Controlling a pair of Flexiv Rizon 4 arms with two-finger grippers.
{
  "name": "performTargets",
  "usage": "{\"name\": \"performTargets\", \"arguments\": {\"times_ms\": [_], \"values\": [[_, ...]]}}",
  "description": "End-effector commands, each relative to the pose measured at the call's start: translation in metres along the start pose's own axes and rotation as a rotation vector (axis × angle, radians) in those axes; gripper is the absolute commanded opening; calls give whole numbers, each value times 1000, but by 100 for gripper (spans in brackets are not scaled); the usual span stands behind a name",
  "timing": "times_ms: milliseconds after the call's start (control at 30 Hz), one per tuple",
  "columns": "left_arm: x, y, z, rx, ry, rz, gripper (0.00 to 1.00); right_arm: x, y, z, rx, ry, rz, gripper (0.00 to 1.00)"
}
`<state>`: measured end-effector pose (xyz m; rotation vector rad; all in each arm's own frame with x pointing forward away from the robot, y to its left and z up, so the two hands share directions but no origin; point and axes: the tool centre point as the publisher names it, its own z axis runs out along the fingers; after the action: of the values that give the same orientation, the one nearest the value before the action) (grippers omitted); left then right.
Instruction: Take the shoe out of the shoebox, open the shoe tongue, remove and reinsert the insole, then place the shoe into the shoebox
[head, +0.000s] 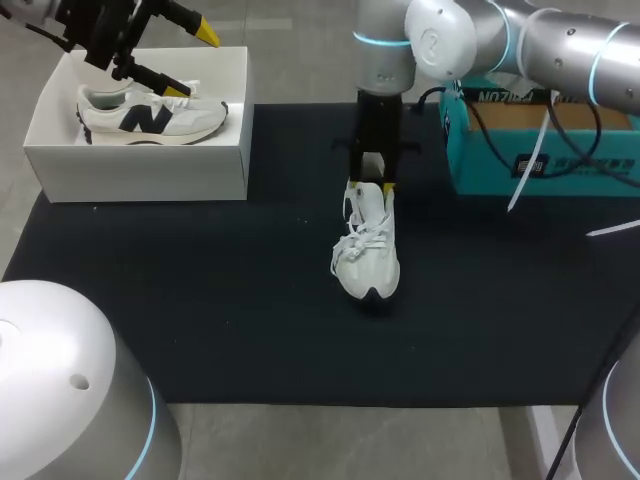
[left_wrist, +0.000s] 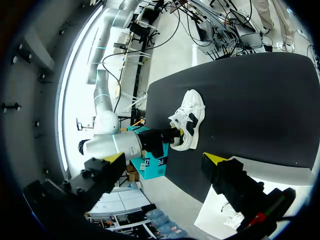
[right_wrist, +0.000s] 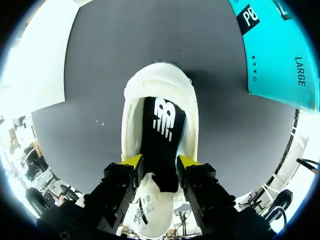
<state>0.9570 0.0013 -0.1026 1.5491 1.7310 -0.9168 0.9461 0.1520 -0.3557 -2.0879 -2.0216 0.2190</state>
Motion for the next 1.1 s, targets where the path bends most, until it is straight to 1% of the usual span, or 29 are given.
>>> {"name": "performTargets", "arguments": {"times_ms": [33,133,200,233,400,767,1100], "values": [[0,1,0,1,4,0,100,-2,-3,1,2,7,10,58],[0,1,0,1,4,0,100,-2,-4,3,4,14,15,85],[0,1,0,1,4,0,100,-2,-4,5,5,17,16,91],[0,1,0,1,4,0,100,-2,-4,6,7,18,16,99],[0,1,0,1,4,0,100,-1,-7,7,13,23,19,100],[0,1,0,1,4,0,100,6,-18,-6,24,3,31,100],[0,1,0,1,4,0,100,10,-37,-2,29,11,68,100]]}}
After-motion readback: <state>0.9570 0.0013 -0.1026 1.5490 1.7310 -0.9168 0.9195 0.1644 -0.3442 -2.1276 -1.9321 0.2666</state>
